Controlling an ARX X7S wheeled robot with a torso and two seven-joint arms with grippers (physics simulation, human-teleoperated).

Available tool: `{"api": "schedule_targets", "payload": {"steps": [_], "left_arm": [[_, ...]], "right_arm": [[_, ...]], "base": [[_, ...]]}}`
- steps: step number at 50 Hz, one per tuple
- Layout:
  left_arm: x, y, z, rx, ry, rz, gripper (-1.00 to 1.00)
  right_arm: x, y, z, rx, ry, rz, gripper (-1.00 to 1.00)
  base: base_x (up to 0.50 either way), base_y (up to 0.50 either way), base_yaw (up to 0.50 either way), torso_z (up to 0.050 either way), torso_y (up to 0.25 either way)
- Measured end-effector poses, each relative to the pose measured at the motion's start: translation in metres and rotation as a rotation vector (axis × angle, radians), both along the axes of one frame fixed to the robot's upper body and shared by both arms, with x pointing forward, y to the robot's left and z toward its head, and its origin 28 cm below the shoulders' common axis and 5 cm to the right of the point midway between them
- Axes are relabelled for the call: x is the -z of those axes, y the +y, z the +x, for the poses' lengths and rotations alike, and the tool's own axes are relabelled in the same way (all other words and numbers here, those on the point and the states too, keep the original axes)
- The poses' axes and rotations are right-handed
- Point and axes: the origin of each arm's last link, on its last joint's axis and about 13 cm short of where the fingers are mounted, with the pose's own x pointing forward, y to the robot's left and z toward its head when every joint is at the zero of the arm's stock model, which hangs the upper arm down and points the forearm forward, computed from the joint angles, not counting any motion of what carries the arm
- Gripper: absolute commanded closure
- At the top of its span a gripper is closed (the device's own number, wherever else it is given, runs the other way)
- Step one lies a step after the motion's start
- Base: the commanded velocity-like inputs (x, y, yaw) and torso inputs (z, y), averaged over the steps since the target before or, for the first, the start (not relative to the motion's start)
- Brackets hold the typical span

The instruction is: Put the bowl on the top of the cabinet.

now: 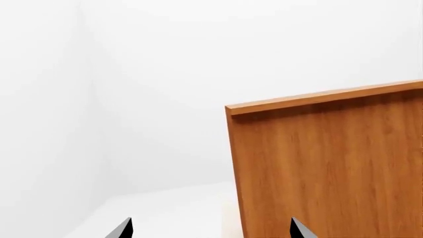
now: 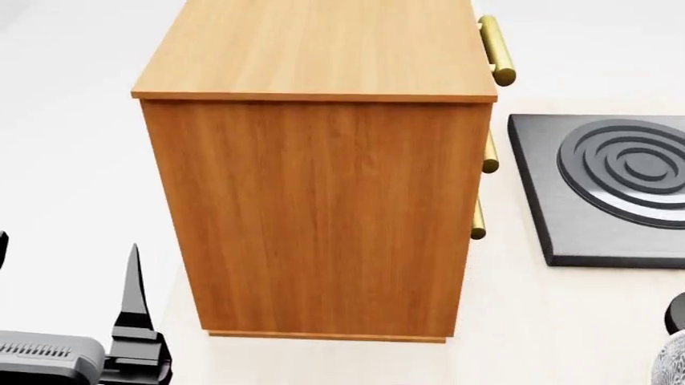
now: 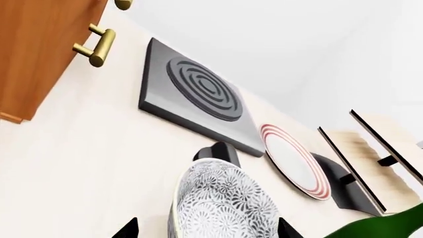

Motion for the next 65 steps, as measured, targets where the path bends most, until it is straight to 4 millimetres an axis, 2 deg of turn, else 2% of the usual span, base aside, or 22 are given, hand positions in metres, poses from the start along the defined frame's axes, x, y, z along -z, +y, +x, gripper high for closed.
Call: {"api": "schedule_targets", "payload": {"steps": [28,65], "left_arm": [[-0.001,-0.001,-0.001,0.001,-0.002,0.002,-1.0],[-0.001,-0.003,-0.002,0.006,-0.003,0.003,-1.0]], "right_arm": [[0.023,-0.004,0.0,0.01,0.058,0.019,-1.0],[0.035,-0.011,0.009,0.021,0.082,0.003,-1.0]], "base": [[0.0,0.0,0.0,0.0,0.0],[0.0,0.0,0.0,0.0,0.0]]}}
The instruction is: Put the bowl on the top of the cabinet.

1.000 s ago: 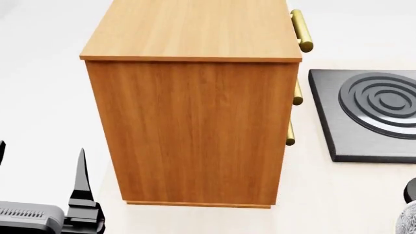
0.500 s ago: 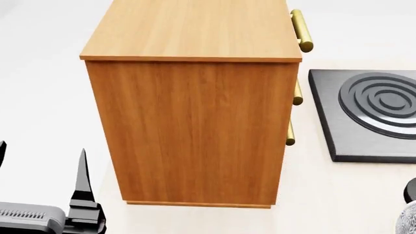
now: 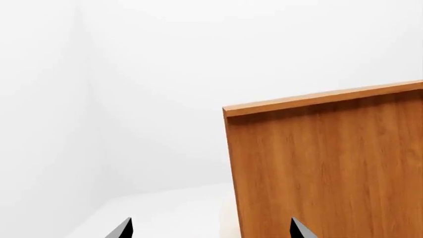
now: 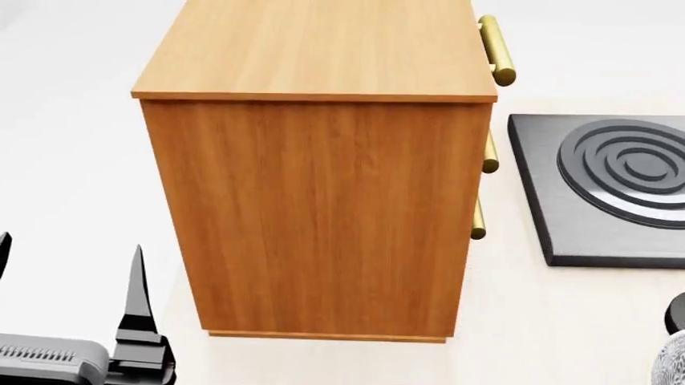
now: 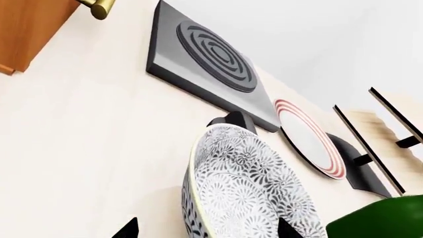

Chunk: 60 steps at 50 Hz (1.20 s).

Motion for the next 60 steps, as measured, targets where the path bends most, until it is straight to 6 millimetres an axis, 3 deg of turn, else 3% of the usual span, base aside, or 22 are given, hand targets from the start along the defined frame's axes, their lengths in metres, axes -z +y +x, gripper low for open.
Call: {"api": "schedule_targets", "payload": {"steps": [24,60], "left_arm": [[0.001,-0.001,0.001,0.002,0.003,0.002,-1.0],[0.002,-0.002,0.001,0.006,0.004,0.003,-1.0]], "right_arm": [[0.012,-0.005,0.012,0.011,0.014,0.005,-1.0],[0.012,-0.01,0.015,0.03,0.016,-0.01,-1.0]], "base": [[0.0,0.0,0.0,0.0,0.0],[0.0,0.0,0.0,0.0,0.0]]}}
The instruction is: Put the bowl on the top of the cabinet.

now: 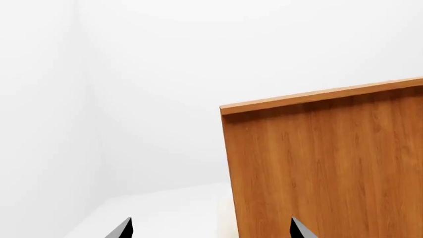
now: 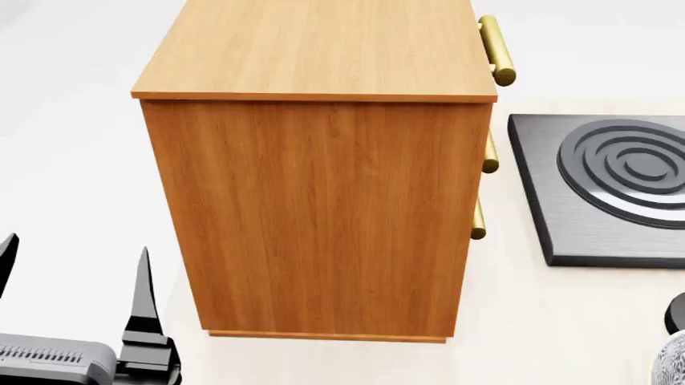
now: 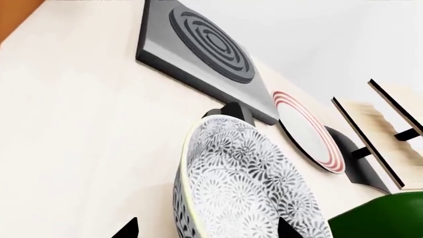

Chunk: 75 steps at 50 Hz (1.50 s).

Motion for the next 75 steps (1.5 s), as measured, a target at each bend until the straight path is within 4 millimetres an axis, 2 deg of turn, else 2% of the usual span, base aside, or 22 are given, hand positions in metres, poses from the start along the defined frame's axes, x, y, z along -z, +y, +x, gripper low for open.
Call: {"api": "schedule_targets", "payload": {"steps": [75], "left_arm": [[0.0,-0.001,-0.001,0.002,-0.001,0.004,-1.0]], "right_arm": [[0.017,-0.008,0.013,0.031,0.023,0.002,-1.0]], "base": [[0.0,0.0,0.0,0.0,0.0]]}}
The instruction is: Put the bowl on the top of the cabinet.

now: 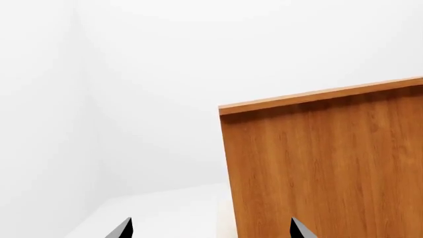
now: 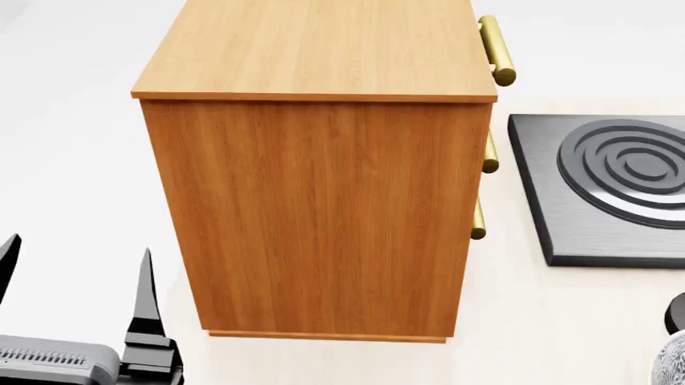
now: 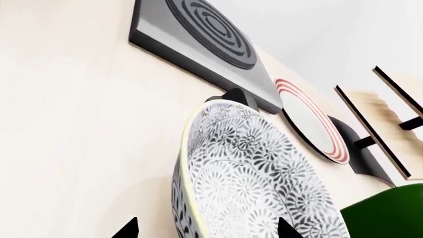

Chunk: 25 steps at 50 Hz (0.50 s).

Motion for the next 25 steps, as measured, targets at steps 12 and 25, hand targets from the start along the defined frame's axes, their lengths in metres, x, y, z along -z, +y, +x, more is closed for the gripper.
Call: {"api": "schedule_targets", "payload": {"steps": [12,25], "left_arm": [[0.0002,-0.0001,-0.0001,0.0,0.001,0.0,-1.0],[-0.0004,-0.0004,-0.0011,0.002,-0.001,0.0,-1.0]], "right_arm": [[0.0004,-0.0004,0.0008,0.002,-0.001,-0.002,-1.0],[0.0014,0.0004,0.0015,-0.001,0.0,-0.001,-1.0]], "base": [[0.0,0.0,0.0,0.0,0.0],[0.0,0.0,0.0,0.0,0.0]]}}
